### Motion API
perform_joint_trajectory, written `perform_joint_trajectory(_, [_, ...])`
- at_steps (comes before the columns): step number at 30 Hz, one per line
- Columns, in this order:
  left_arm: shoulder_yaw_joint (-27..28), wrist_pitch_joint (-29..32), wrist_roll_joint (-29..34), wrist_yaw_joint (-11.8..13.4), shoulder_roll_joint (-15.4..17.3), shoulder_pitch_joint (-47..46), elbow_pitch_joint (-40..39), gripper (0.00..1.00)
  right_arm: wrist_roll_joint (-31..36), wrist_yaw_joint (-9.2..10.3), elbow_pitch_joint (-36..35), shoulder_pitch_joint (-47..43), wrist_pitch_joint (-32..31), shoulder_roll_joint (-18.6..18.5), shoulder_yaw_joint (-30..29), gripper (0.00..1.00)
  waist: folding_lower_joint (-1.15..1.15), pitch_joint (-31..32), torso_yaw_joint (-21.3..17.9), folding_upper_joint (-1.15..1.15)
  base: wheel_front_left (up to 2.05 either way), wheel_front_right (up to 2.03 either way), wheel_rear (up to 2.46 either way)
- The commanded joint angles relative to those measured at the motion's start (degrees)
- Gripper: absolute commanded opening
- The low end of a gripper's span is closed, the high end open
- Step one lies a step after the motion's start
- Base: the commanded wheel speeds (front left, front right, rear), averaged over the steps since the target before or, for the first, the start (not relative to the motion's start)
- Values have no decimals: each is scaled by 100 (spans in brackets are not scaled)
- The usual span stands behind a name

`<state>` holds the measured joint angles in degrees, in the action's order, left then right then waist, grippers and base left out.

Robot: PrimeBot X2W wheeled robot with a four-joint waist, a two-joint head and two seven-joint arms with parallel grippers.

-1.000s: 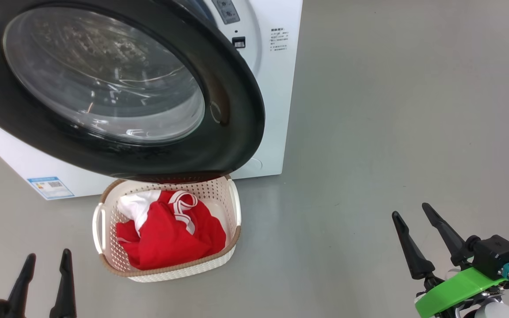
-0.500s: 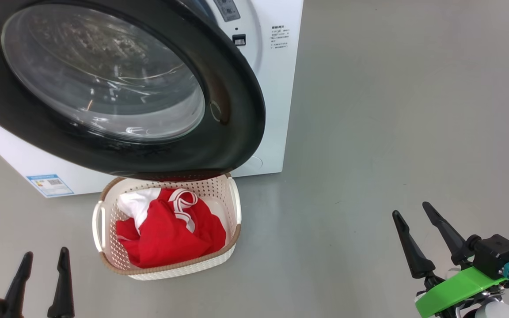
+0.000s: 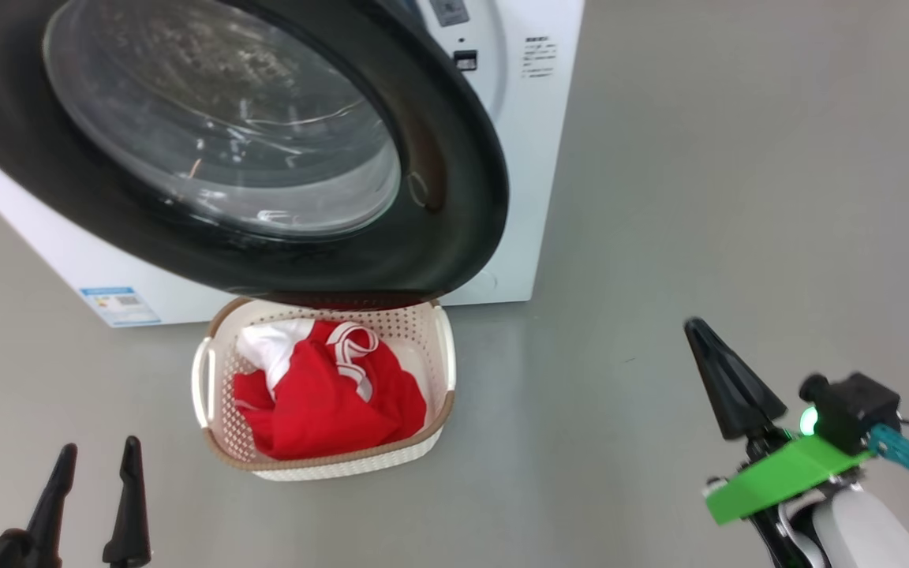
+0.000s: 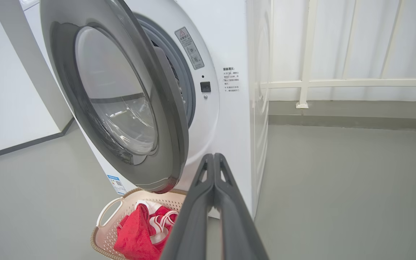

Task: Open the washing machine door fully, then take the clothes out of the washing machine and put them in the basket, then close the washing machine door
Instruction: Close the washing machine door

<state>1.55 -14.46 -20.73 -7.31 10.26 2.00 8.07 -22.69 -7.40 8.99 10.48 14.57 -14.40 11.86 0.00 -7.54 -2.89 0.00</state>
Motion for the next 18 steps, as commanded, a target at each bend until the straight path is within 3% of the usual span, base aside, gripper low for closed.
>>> perform_joint_trajectory(1, [181, -53, 49, -18, 53, -244, -138, 100, -74, -9, -120, 286, 43, 0, 216, 0, 0, -67, 143, 0, 0, 0, 0])
perform_joint_trajectory(18, [-132, -53, 32, -18, -62, -768, -230, 100, -154, -9, 486, 1846, 43, 352, 741, 0, 0, -739, 800, 0, 0, 0, 0])
